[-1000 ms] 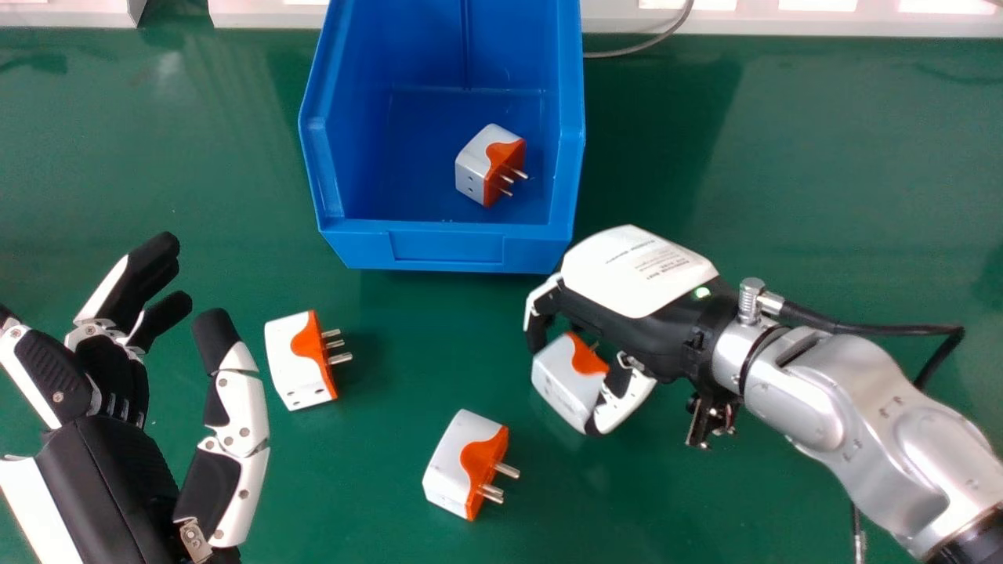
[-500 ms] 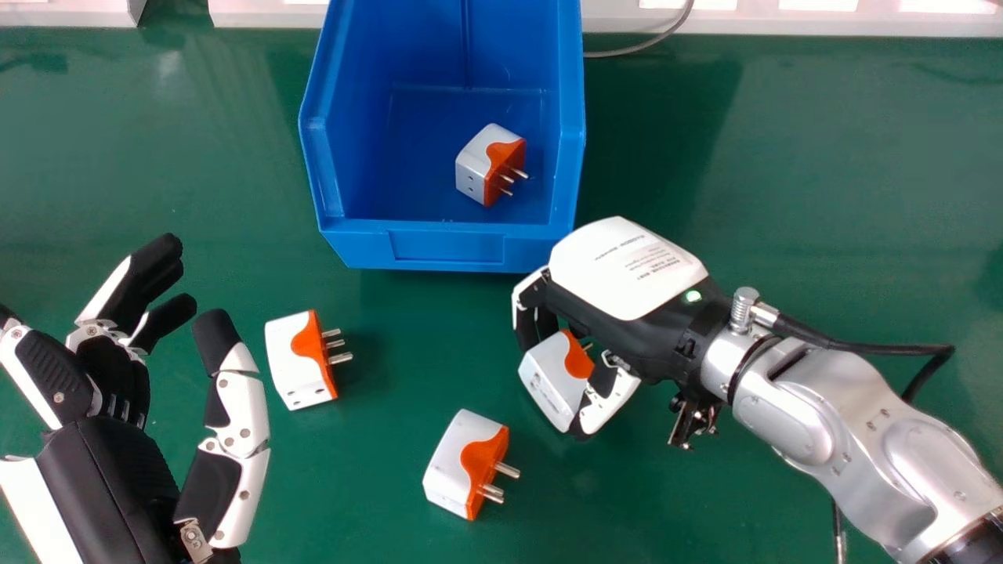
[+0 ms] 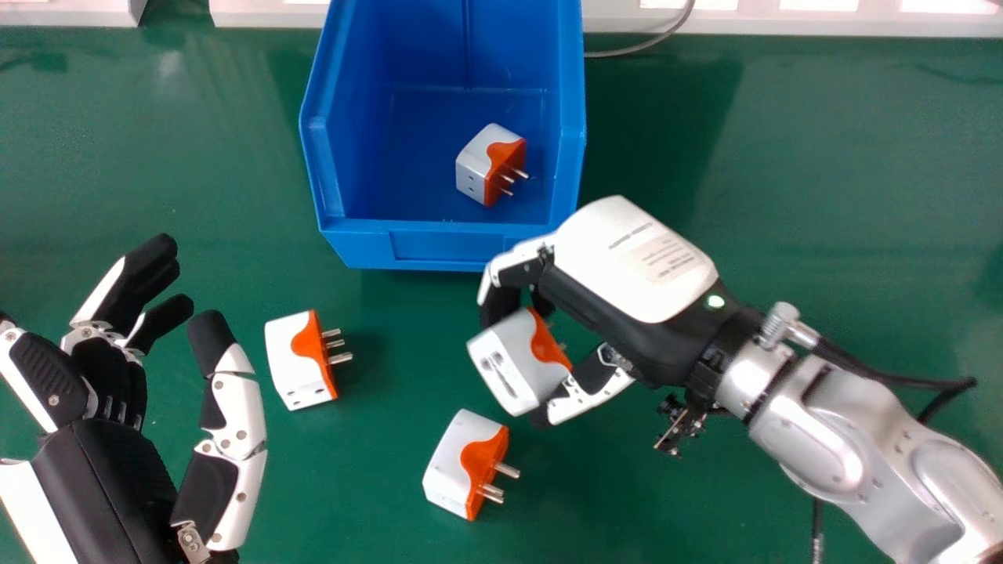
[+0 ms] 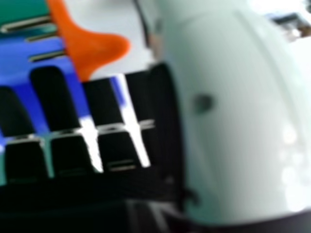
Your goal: Pick all objects and put in blue box
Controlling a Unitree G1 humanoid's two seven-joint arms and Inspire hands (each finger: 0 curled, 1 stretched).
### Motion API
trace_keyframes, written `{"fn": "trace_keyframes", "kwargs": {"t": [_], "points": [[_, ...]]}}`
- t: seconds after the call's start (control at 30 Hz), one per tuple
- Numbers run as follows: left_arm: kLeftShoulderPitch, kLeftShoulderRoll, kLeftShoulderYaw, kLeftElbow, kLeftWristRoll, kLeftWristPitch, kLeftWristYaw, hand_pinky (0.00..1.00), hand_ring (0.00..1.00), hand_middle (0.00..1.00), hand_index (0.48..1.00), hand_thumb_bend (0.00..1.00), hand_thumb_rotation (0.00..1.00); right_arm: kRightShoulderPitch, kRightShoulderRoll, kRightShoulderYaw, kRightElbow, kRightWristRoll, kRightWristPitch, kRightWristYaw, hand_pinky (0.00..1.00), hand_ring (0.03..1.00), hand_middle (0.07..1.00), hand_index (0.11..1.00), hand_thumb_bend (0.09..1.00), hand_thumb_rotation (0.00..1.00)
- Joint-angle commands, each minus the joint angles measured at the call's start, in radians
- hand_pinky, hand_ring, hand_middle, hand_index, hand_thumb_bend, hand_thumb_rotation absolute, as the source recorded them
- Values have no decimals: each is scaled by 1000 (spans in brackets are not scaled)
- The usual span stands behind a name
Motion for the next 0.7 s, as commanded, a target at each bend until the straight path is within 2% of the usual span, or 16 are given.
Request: {"fn": "trace_keyframes", "kwargs": {"t": [0.0,0.1,0.2,0.5,0.67], "points": [[15,-77,-25,-22,12,-13,1,676,739,736,731,236,0,7,25,-34,-47,44,-45,-52,342,438,494,489,501,0],[10,-74,-22,-17,11,-17,0,675,739,736,733,232,0,6,40,-56,-54,38,-75,-82,355,444,485,490,502,0],[8,-74,-17,-17,20,-13,2,673,740,737,735,232,0,-11,53,-70,-40,24,-100,-117,380,450,484,480,503,0],[-1,-76,-23,-14,16,-8,-1,698,760,748,746,239,0,-99,88,-111,-8,-36,-86,-217,379,436,490,494,502,0],[-22,-73,-12,-6,18,-5,0,705,766,751,751,243,0,-209,112,-127,38,-63,-47,-265,355,430,495,480,501,0]]}}
